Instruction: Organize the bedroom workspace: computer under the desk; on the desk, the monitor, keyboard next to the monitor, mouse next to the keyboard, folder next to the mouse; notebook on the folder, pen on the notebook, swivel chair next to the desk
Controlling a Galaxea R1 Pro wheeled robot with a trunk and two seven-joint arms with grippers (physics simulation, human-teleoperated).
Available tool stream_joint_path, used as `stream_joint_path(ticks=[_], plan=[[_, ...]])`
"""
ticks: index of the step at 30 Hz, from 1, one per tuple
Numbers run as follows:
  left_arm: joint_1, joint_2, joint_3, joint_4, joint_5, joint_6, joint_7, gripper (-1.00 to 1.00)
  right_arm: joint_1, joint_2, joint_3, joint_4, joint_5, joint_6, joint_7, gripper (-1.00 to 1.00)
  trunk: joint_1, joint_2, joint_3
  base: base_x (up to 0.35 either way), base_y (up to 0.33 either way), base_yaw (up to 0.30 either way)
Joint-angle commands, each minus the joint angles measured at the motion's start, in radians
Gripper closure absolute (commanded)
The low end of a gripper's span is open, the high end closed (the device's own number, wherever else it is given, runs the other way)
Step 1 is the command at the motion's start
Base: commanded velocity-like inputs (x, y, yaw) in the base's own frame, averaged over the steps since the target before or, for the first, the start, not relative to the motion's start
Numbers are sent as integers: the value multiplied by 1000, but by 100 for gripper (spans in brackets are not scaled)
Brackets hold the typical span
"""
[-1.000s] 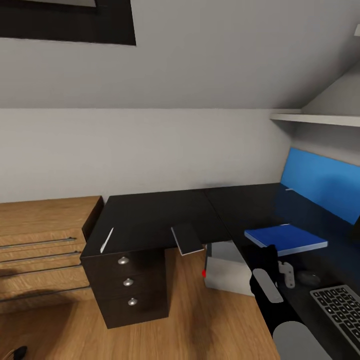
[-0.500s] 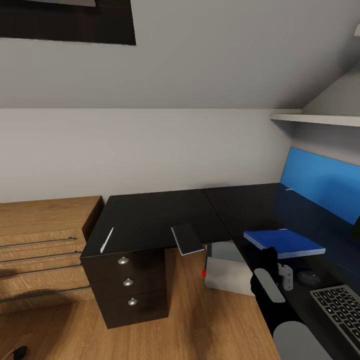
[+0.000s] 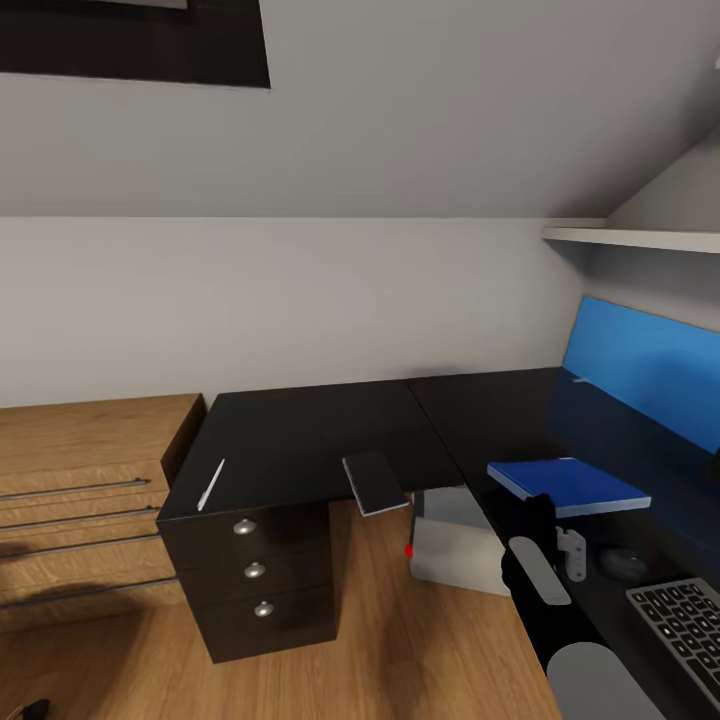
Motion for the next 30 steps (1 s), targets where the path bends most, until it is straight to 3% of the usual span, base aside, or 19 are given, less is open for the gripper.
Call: stream_joint_path(ticks=[1, 25, 26, 30], plan=[[-1, 0, 1, 0, 11, -4, 1, -100, 0, 0, -1, 0, -19, -4, -3, 100, 0, 0, -1, 35, 0, 0], [-1, 0, 1, 0, 11, -4, 0, -100, 0, -4, -1, 0, -18, -3, -5, 100, 0, 0, -1, 2, 0, 0], [-1, 0, 1, 0, 11, -4, 0, -100, 0, -4, -1, 0, -18, -3, -6, -100, 0, 0, -1, 0, 0, 0], [-1, 0, 1, 0, 11, -4, -1, -100, 0, -4, -1, 0, -17, -3, -26, -100, 0, 0, -1, 0, 0, 0]])
